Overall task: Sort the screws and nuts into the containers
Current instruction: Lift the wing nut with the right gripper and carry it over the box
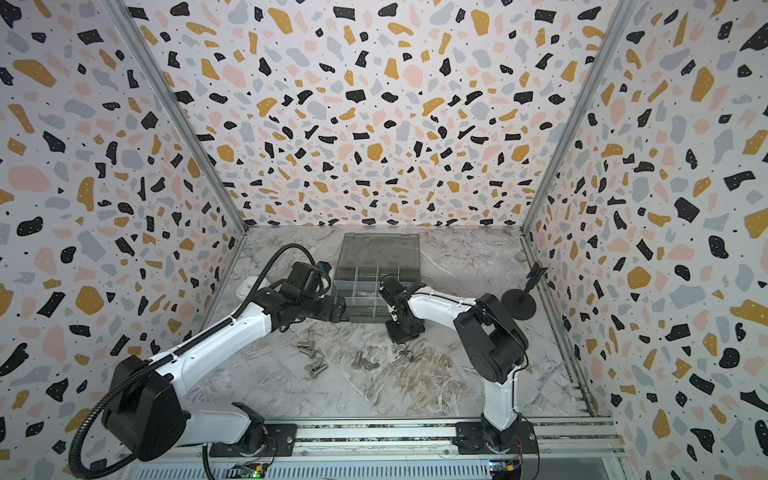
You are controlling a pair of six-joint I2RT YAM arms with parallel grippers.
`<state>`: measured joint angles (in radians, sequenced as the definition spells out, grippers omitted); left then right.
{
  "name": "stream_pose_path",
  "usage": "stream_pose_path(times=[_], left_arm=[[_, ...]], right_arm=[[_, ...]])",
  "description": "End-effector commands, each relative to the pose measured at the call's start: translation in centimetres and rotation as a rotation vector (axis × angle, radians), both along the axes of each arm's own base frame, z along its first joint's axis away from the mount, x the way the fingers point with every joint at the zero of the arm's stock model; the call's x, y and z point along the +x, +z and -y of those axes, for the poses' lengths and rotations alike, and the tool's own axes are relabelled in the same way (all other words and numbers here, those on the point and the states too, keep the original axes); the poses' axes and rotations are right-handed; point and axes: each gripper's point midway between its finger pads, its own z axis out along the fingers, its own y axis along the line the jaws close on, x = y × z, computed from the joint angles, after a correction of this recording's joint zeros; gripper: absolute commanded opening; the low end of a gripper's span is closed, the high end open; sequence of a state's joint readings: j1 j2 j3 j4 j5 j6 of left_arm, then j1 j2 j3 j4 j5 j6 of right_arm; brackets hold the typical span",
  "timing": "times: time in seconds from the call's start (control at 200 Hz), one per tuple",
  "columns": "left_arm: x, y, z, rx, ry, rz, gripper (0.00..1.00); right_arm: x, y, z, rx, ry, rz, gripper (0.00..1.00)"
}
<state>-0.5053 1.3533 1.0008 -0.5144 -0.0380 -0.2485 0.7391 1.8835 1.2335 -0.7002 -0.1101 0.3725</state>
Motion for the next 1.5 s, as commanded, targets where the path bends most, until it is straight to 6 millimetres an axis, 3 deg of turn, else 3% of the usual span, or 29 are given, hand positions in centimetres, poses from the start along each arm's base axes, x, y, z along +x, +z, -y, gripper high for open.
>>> stream_pose_path(times=[0.0, 0.325, 1.076, 1.497], left_arm=[[0.2, 0.4, 0.0, -0.011, -0.006, 0.019, 1.0], [1.0, 0.9, 0.4, -0.016, -0.002, 0.026, 1.0], [2.1, 1.0, 0.9, -0.02, 0.005, 0.023, 1.0], [2.9, 1.5, 1.5, -0.028, -0.001, 0.038, 1.0]], right_arm=[[-1.6, -1.3, 1.7, -0.089, -0.002, -0.054, 0.23], [0.1, 1.8, 1.5, -0.079, -0.014, 0.014, 0.22], [2.4, 5.5, 3.8, -0.079, -0.053, 0.067, 0.2], [5.1, 10.5, 2.9, -0.052, -0.048, 0.145, 0.21]])
